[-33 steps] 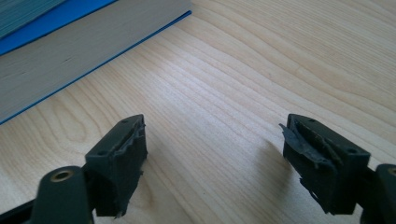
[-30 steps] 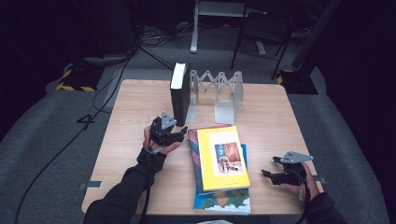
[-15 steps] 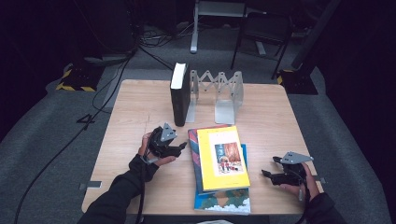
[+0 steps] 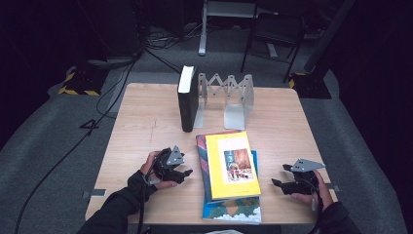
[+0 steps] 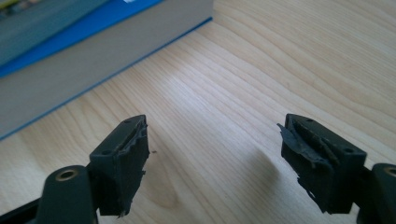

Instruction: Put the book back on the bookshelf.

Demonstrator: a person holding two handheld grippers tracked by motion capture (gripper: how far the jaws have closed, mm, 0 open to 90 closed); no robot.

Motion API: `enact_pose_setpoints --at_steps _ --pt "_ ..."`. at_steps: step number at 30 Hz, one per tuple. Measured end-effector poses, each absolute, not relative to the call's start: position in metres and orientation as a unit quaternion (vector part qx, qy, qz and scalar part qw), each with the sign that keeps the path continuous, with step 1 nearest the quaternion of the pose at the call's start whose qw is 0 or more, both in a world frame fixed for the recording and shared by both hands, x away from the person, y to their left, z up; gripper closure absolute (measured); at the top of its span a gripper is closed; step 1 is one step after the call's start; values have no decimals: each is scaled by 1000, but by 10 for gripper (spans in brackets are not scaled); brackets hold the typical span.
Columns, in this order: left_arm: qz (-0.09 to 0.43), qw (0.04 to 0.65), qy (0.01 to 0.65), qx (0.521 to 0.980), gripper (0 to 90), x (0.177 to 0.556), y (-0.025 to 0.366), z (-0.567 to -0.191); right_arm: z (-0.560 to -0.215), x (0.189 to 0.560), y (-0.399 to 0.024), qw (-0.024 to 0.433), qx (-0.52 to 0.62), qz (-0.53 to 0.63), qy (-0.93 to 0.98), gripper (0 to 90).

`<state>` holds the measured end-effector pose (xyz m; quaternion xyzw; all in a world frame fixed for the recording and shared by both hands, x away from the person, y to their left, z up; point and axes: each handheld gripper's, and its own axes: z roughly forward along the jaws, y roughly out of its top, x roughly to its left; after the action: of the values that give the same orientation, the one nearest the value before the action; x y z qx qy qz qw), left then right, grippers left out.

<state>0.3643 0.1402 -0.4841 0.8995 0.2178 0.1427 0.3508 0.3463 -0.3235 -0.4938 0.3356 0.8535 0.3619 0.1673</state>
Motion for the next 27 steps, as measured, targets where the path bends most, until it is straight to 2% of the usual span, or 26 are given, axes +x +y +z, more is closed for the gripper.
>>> enact_pose_setpoints --at_steps 5,7,11,16,27 --pt "126 340 198 911 318 351 140 -490 -482 341 -318 167 326 378 850 242" --pt "122 340 194 912 314 349 139 -491 -477 338 -315 168 316 382 852 284" --pt "107 338 184 917 302 345 137 -496 -469 334 -310 174 302 384 855 291" --pt "87 351 192 912 290 348 139 -499 -454 325 -301 157 278 410 854 354" --pt "75 371 200 904 217 352 140 -504 -431 311 -275 140 240 434 857 336"
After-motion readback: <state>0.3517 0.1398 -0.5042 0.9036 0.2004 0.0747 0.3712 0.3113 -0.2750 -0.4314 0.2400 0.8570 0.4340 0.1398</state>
